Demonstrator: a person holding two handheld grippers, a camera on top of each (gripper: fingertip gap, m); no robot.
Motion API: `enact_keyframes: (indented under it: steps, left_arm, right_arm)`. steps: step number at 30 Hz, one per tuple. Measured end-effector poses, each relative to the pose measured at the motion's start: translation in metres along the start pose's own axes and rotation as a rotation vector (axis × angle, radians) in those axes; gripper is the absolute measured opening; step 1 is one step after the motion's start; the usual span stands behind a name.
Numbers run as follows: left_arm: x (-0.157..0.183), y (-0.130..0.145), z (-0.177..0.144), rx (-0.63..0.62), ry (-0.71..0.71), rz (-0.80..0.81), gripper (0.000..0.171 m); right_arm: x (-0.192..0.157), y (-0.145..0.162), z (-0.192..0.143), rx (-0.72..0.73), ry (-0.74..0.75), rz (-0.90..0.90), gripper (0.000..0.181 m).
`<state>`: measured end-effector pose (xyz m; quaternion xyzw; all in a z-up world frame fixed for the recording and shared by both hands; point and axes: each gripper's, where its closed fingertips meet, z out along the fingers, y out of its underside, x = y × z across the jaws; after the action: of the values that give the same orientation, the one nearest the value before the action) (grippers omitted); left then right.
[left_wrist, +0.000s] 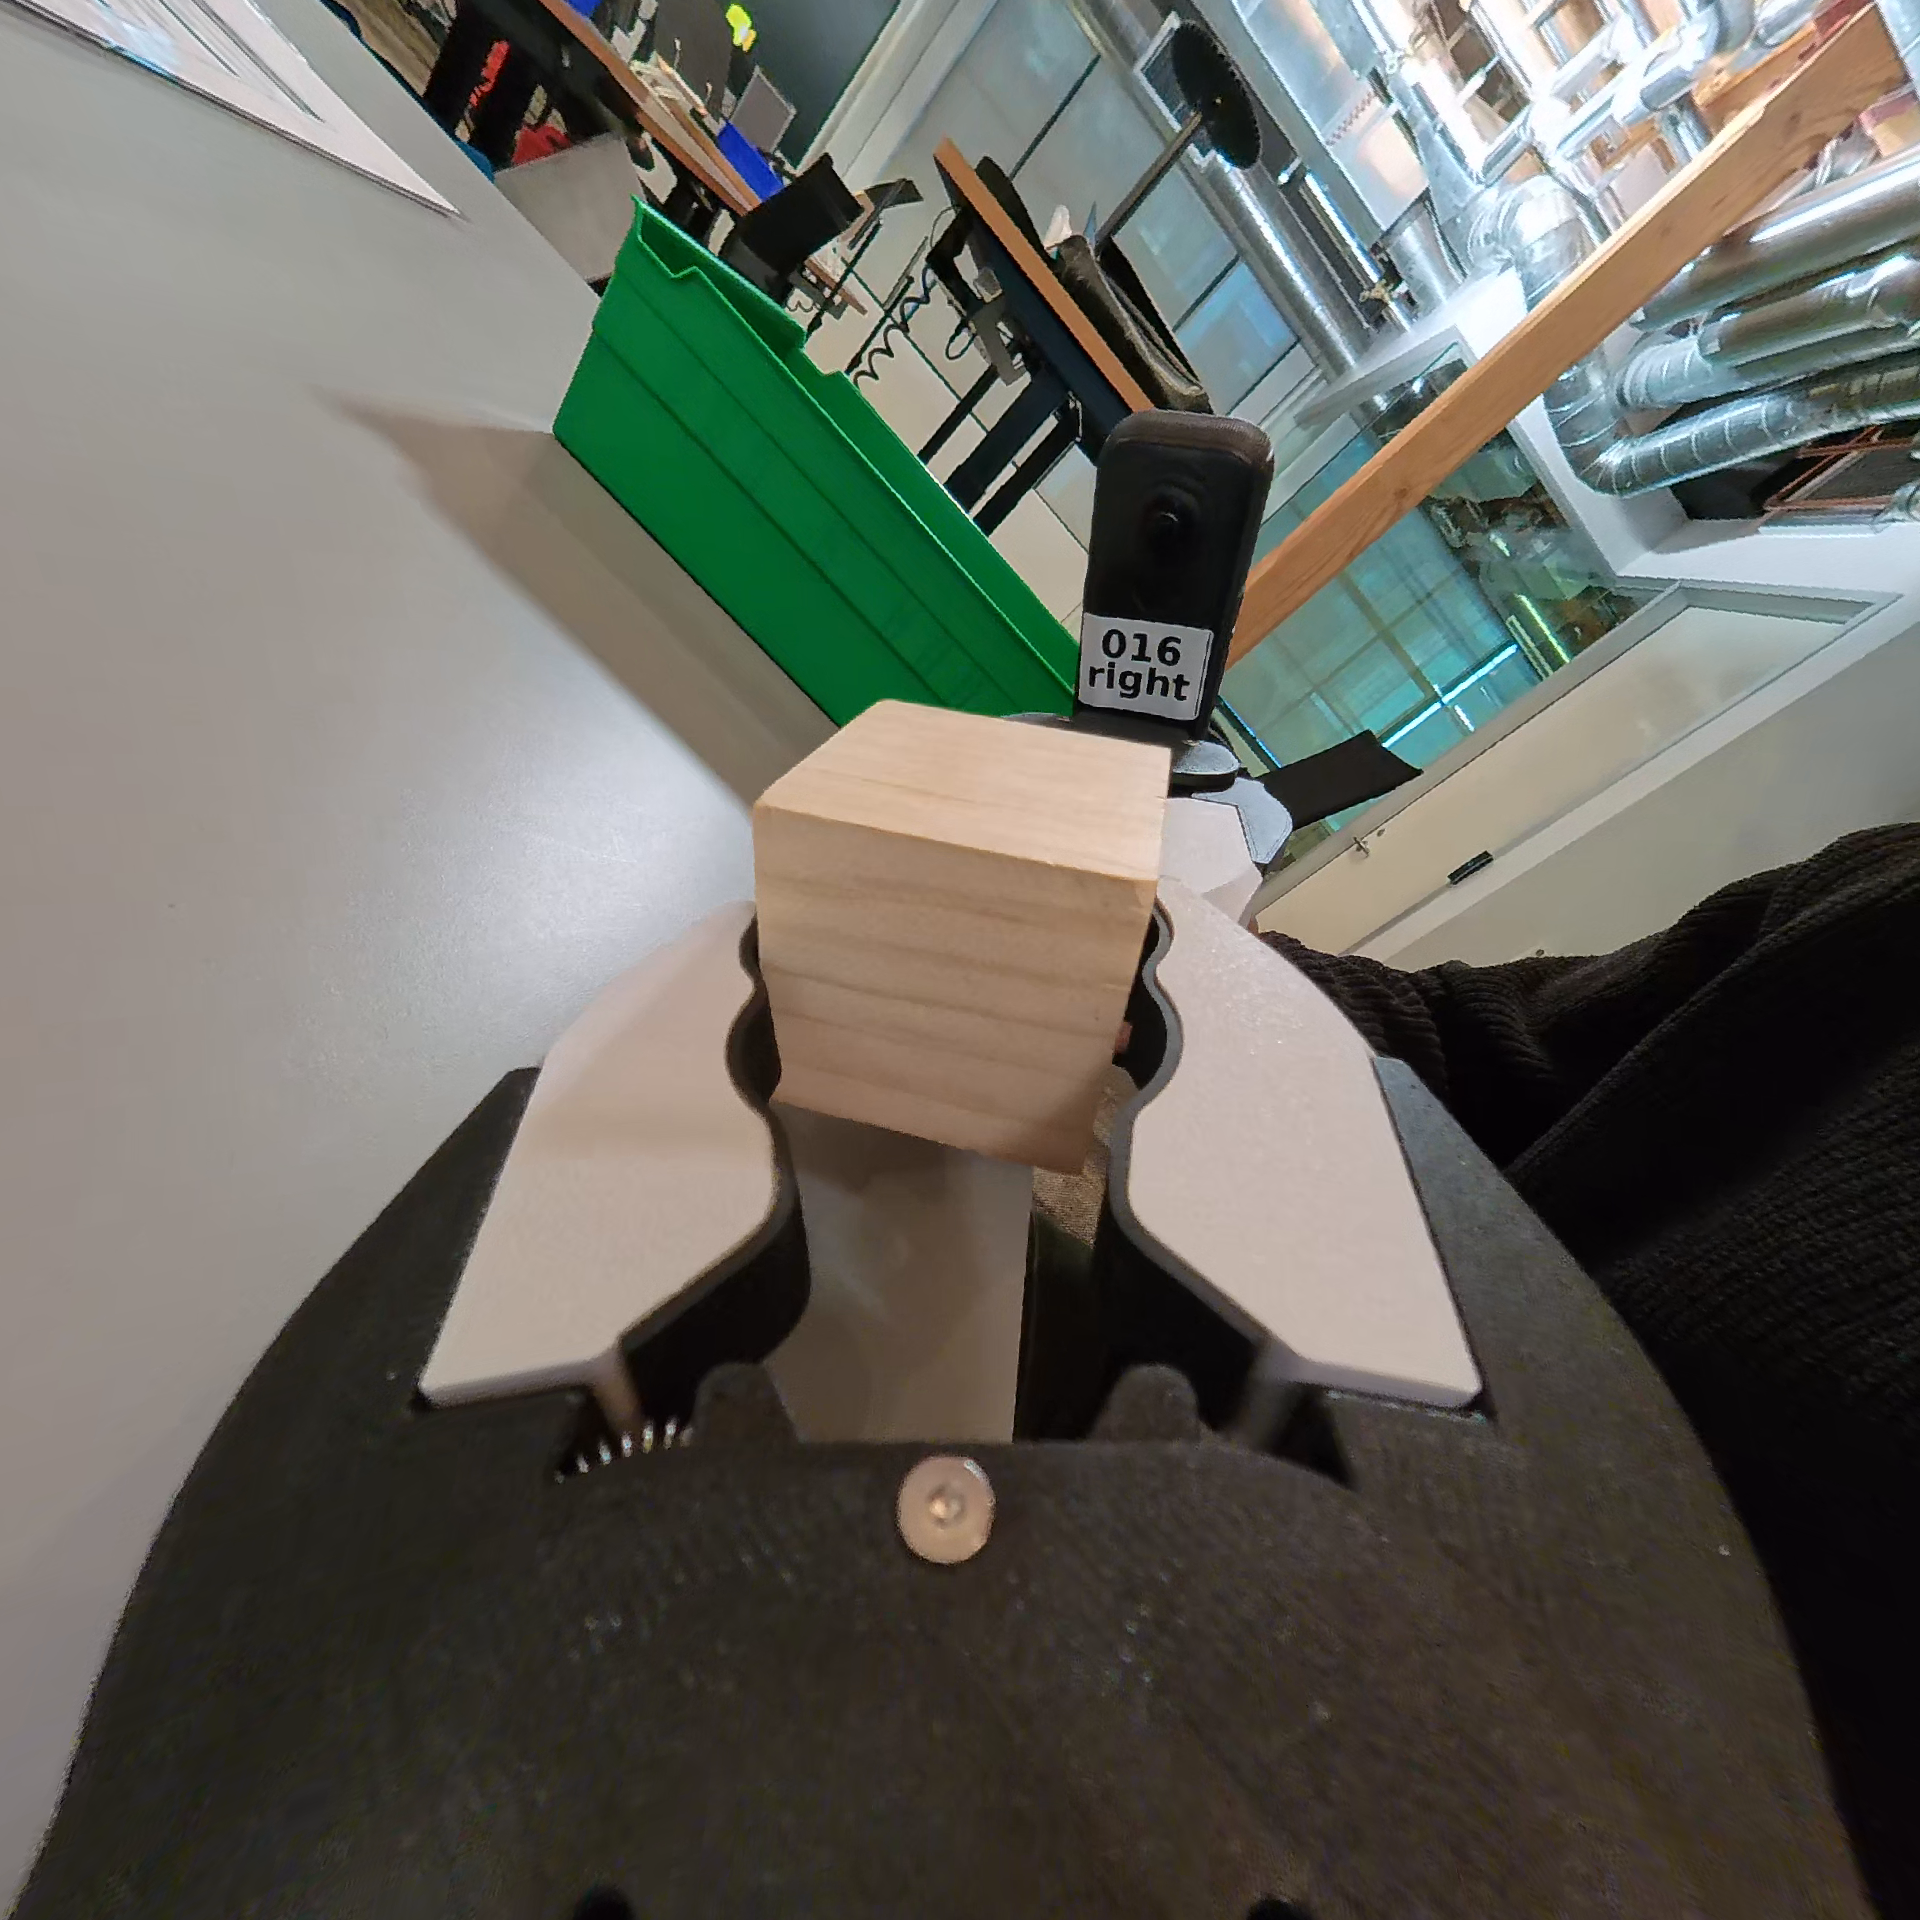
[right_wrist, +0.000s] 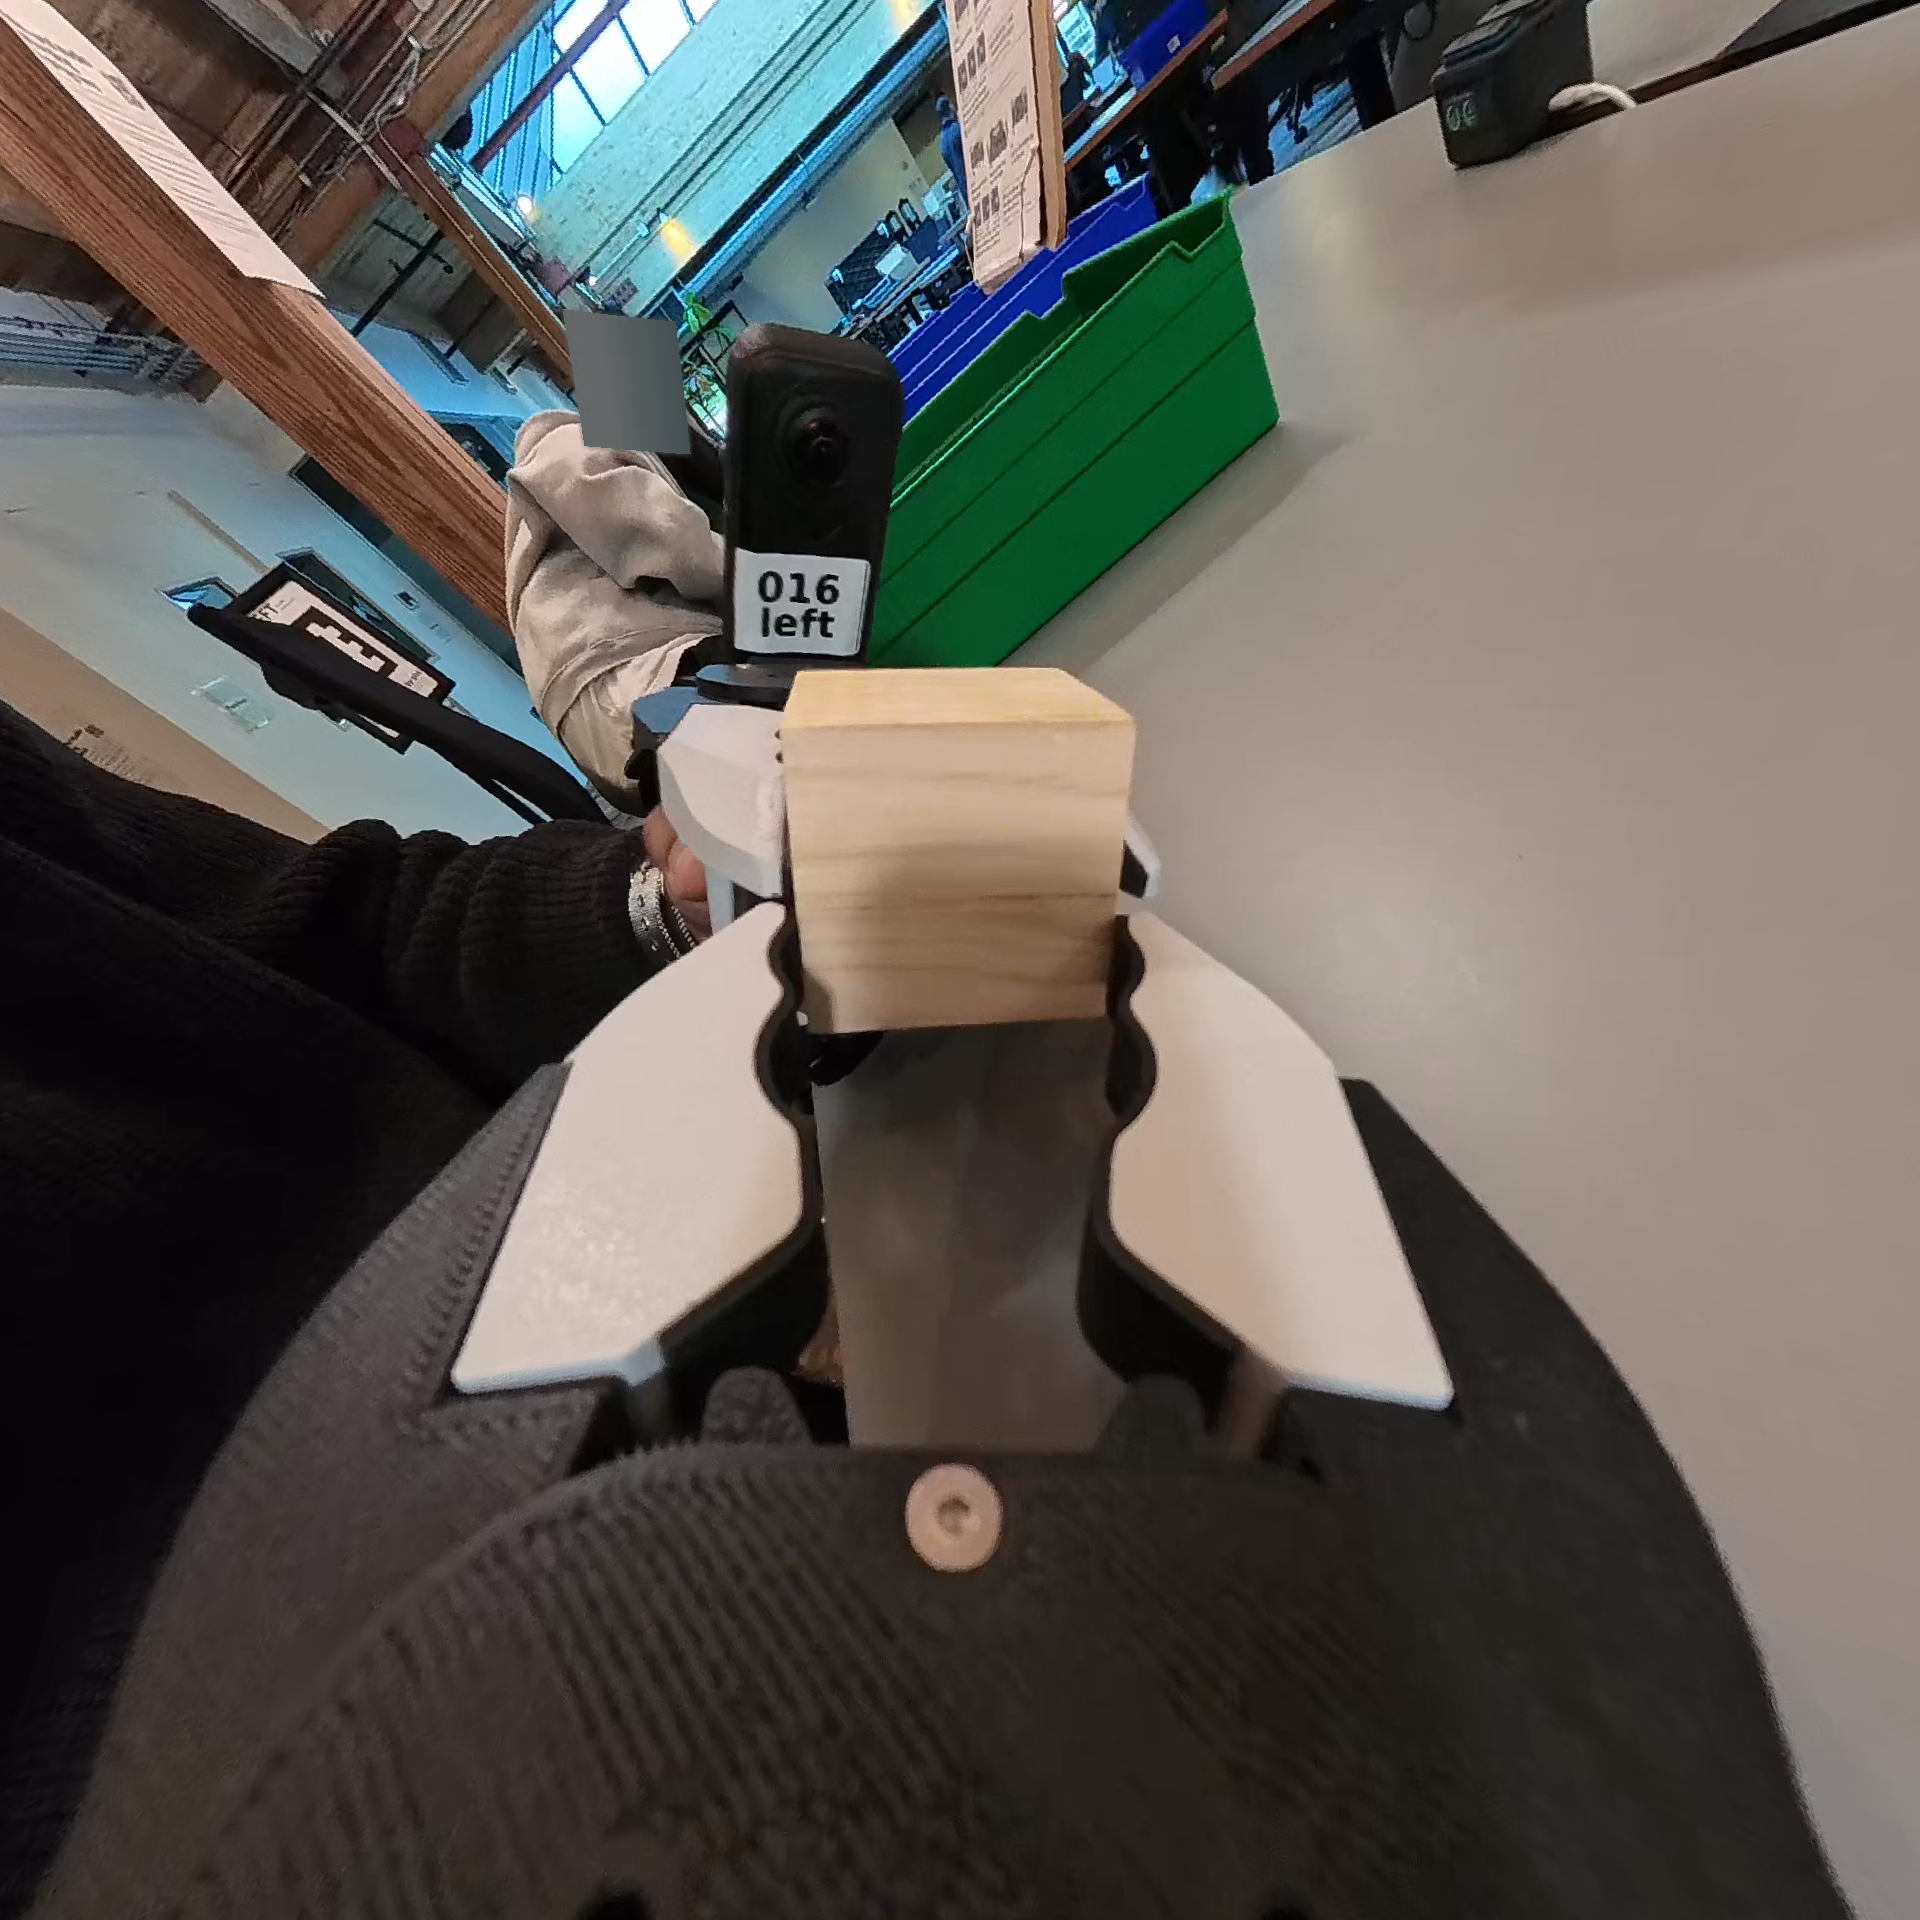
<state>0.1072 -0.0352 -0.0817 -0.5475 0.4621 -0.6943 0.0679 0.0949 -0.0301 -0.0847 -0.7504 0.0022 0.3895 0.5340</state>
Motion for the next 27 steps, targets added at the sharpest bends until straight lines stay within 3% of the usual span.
enact_keyframes:
  steps: [13,27]
  left_arm:
    - [0.001,-0.001,0.002,-0.003,-0.026,0.041,0.082]
    - [-0.008,-0.01,-0.004,0.047,-0.017,-0.077,0.082]
  right_arm:
    - [0.004,0.001,-0.002,-0.02,0.032,-0.028,0.057]
    - [0.017,0.0,-0.008,-0.023,0.096,0.031,0.057]
